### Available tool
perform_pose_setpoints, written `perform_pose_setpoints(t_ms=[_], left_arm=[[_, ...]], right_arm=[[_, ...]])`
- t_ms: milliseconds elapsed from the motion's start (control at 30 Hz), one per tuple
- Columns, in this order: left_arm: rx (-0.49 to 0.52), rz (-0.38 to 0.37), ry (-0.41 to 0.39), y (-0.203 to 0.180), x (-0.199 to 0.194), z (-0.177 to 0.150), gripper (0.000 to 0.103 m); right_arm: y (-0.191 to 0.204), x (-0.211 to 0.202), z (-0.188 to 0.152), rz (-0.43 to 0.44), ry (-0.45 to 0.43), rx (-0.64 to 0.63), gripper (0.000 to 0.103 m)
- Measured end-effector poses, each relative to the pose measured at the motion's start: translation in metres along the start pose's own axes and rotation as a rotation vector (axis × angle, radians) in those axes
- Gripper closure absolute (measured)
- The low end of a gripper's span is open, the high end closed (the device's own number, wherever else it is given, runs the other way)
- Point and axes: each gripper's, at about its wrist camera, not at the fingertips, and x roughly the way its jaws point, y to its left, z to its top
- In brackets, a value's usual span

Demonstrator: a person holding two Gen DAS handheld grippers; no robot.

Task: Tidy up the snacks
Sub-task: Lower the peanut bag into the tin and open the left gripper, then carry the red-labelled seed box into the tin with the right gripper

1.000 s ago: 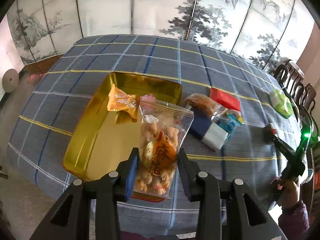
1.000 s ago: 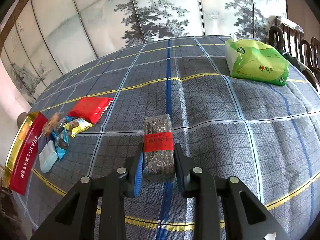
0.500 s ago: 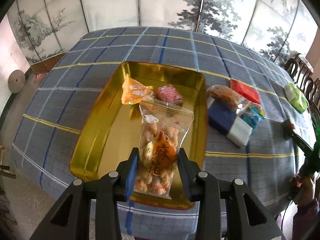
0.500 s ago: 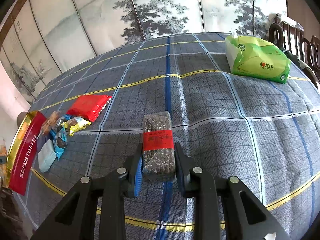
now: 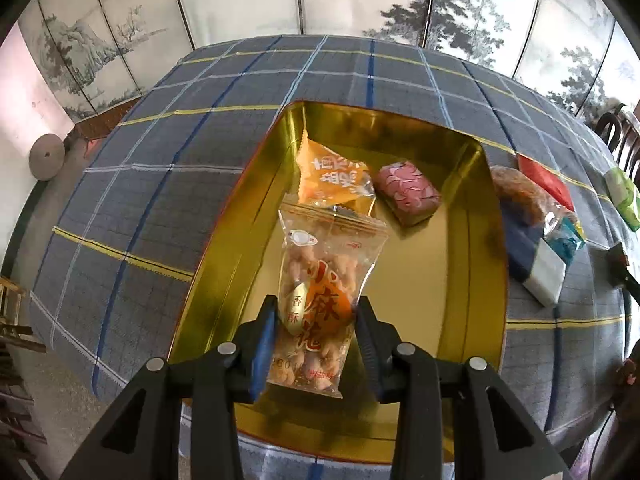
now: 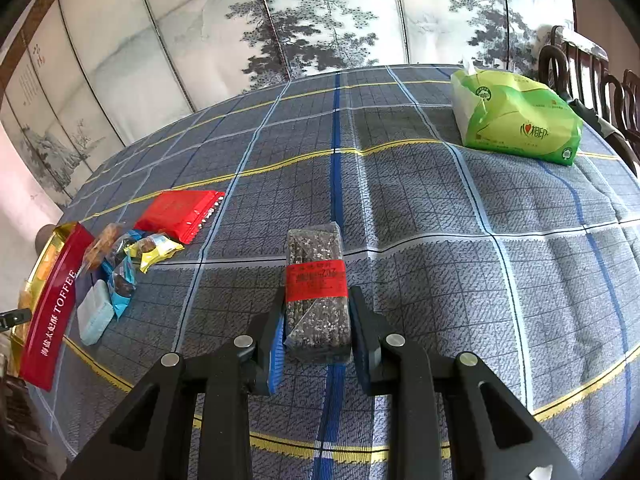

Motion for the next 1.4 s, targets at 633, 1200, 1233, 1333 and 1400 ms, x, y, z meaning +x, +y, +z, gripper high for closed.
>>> perform_pose_setpoints(t_ms=[633, 1200, 1233, 1333, 1400], left_arm=[[0.039, 0.103, -0.033, 0.003, 0.019, 0.014, 0.062], [0.092, 0.167, -0.202, -0.044, -0.07, -0.036, 0.05], [0.098, 0.17, -0.215, -0.047, -0.075, -0.038, 0.049], [0.102, 0.184, -0.235, -0.052, -0.088, -0.045, 0.046], [0.098, 0.171, -0.244, -0.052, -0.093, -0.048, 0.046]], right_arm=[[0.0, 0.0, 0.0, -0.001, 0.0, 0.0, 0.077], [0.006, -0.006, -0.008, 0.005, 0.016, -0.004, 0.078], [0.006, -0.008, -0.01, 0.01, 0.018, 0.001, 0.078], [0.007, -0.013, -0.015, 0.025, 0.029, 0.011, 0.078], [0.008, -0.017, -0.017, 0.041, 0.035, 0.021, 0.079]])
